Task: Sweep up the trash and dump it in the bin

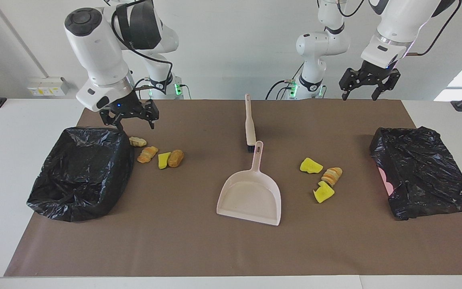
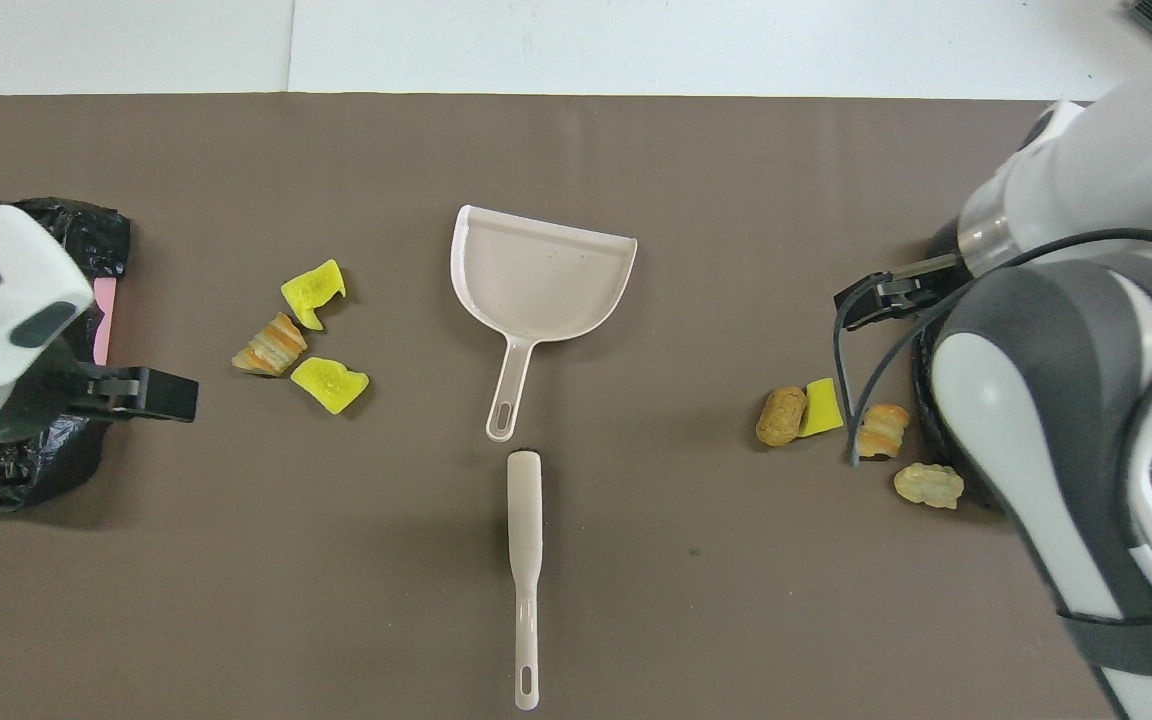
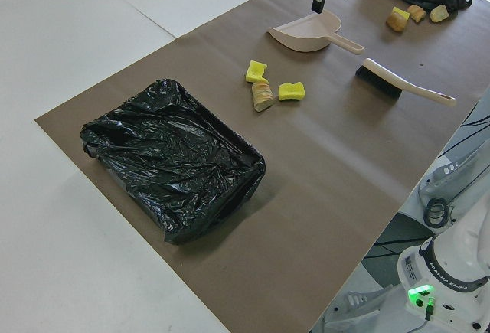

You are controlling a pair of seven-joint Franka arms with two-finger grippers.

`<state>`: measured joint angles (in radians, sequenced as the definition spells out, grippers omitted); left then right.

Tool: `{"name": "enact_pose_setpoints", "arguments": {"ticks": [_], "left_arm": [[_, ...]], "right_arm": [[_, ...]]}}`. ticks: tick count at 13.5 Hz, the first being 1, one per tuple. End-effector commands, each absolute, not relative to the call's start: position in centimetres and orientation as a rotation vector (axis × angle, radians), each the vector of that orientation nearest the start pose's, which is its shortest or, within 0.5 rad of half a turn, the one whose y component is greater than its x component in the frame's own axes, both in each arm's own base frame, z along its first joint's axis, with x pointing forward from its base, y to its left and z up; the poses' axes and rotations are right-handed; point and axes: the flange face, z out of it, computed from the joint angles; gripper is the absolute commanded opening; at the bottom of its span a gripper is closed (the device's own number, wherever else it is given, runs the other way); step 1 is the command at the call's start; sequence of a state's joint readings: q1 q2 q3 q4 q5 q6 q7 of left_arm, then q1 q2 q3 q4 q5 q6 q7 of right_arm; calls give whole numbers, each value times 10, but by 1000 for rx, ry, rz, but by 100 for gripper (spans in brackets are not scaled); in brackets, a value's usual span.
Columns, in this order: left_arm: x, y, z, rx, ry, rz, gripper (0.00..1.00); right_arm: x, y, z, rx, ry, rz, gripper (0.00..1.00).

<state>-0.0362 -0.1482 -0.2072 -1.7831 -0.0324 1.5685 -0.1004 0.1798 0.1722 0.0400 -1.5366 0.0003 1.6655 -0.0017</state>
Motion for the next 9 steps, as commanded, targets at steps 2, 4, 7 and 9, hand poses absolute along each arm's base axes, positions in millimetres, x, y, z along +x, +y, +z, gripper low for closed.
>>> {"name": "enact_pose_setpoints", "arguments": {"ticks": [2, 4, 7, 9], "left_arm": [[415, -228, 546, -3073, 226, 180, 100], [388, -257, 520, -3122, 145, 152, 100], [360, -292, 487, -3117, 253, 190, 100], [341, -309, 456, -3137, 169, 154, 100]], "right_arm": [[610, 186, 522, -3080, -435, -19, 100], [615, 215, 500, -3077, -389, -26, 100], [614, 262, 470, -3026, -237, -10, 100], [613, 279, 444, -3031, -221, 38, 100]]}}
